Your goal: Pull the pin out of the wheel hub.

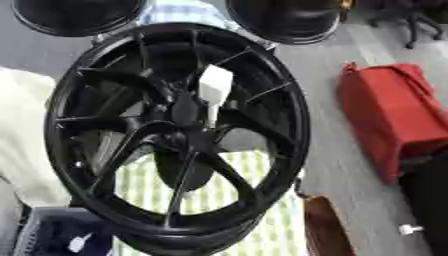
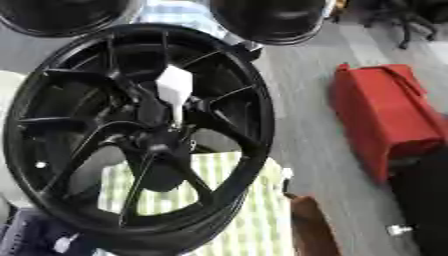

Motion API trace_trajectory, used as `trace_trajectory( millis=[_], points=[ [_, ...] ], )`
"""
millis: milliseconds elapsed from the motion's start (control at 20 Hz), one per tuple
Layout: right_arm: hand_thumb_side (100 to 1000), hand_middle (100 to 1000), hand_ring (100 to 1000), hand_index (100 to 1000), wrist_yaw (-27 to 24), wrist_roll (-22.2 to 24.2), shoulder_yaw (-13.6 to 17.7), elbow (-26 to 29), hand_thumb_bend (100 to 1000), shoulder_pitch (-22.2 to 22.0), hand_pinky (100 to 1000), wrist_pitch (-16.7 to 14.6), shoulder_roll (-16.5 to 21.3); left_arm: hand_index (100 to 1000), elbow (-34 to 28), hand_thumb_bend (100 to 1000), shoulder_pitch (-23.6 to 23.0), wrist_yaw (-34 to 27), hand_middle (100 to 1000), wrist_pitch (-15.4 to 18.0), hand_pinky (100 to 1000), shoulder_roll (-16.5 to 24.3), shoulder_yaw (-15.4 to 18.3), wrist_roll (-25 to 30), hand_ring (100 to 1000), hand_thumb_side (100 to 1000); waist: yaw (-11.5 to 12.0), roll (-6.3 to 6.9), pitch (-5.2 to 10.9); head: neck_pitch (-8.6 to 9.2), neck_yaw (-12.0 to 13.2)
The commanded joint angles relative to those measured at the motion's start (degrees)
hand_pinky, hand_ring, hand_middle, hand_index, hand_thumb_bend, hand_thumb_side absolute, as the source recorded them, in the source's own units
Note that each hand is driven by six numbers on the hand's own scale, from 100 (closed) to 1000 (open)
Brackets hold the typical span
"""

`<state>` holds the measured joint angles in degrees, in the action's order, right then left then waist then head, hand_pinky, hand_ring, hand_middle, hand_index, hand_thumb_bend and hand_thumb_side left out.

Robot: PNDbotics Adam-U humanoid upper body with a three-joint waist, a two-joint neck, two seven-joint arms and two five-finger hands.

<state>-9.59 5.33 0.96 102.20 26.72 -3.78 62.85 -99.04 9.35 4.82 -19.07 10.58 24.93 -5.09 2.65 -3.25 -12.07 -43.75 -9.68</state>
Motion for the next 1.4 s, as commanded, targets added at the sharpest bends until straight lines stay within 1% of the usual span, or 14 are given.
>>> trace_trajectory(
  millis=[50,150,250,450,550,650,750,800,900,1000,1100,1250,1400],
  points=[
    [287,667,773,800,1.37,1.62,0.27,-0.35,633,0.95,695,-1.23,2.07,753,3.68,318,1.5,-0.73,542,-0.04,711,1.76,0.45,-2.96,626,716,0.0,0.09,0.59,0.35,0.31],
    [286,667,773,801,1.65,1.99,0.24,-0.41,632,0.92,696,-1.7,2.03,752,6.91,319,2.13,-1.74,541,1.68,711,2.5,-0.09,-4.95,626,713,0.11,0.04,0.53,0.57,0.44],
    [279,667,773,801,1.82,2.26,0.18,-0.27,609,0.73,697,-2.13,2.04,752,9.7,318,2.64,-2.87,540,3.55,711,3.11,-0.63,-6.88,625,712,0.19,0.0,0.5,0.83,0.51],
    [270,666,771,801,2.14,2.71,-0.15,0.07,609,0.73,699,-2.6,1.95,752,12.9,319,2.71,-5.15,540,7.56,710,3.61,-2.04,-10.91,625,710,0.24,0.01,0.45,1.14,0.44],
    [256,676,775,807,3.03,3.44,-0.63,0.89,604,1.35,716,-3.75,2.05,752,14.12,320,2.62,-6.17,540,9.39,710,3.74,-2.8,-12.73,625,710,0.23,0.03,0.44,1.22,0.18],
    [235,692,782,816,4.27,4.93,-1.82,2.26,605,2.68,742,-5.4,2.26,752,15.33,319,2.55,-7.13,540,11.19,710,3.86,-3.61,-14.54,625,710,0.25,0.0,0.47,1.26,-0.09],
    [230,709,791,825,5.85,6.76,-3.63,3.58,625,4.64,767,-7.26,2.45,752,16.53,319,2.51,-8.05,540,12.88,710,4.05,-4.47,-16.44,625,711,0.22,-0.08,0.51,1.25,-0.45],
    [223,722,797,833,6.82,7.77,-4.57,3.65,651,5.62,782,-8.28,2.41,752,17.04,319,2.5,-8.46,540,13.51,710,4.14,-4.93,-17.47,625,712,0.2,-0.12,0.54,1.25,-0.58],
    [231,722,795,830,8.7,9.69,-6.26,2.31,666,7.29,783,-9.95,1.96,752,17.7,319,2.45,-9.05,540,14.28,710,4.29,-5.76,-19.39,625,712,0.1,-0.22,0.66,1.1,-0.67],
    [239,723,797,832,10.58,11.57,-7.94,-0.2,670,9.15,775,-9.32,-0.06,752,18.06,319,2.16,-9.39,540,14.68,710,4.51,-6.44,-21.28,625,712,-0.22,-0.41,0.98,0.82,-0.45],
    [245,723,798,831,12.52,13.51,-9.21,-1.75,674,11.45,764,-7.68,-2.96,753,18.27,319,1.67,-9.63,540,14.83,710,4.72,-7.16,-23.22,625,713,-0.6,-0.58,1.41,0.58,-0.39],
    [245,719,797,829,14.98,16.4,-10.43,-1.89,674,14.77,752,-4.98,-7.58,753,18.34,320,1.08,-9.91,540,14.91,710,4.91,-8.18,-26.11,625,712,-0.98,-0.83,2.02,-0.16,-0.83],
    [254,712,796,824,15.83,18.99,-11.2,-2.86,671,17.77,738,-2.36,-11.9,754,18.32,321,0.46,-10.13,540,14.88,710,5.18,-9.04,-28.49,625,713,-1.48,-1.13,2.47,-0.35,-0.93]
  ],
)
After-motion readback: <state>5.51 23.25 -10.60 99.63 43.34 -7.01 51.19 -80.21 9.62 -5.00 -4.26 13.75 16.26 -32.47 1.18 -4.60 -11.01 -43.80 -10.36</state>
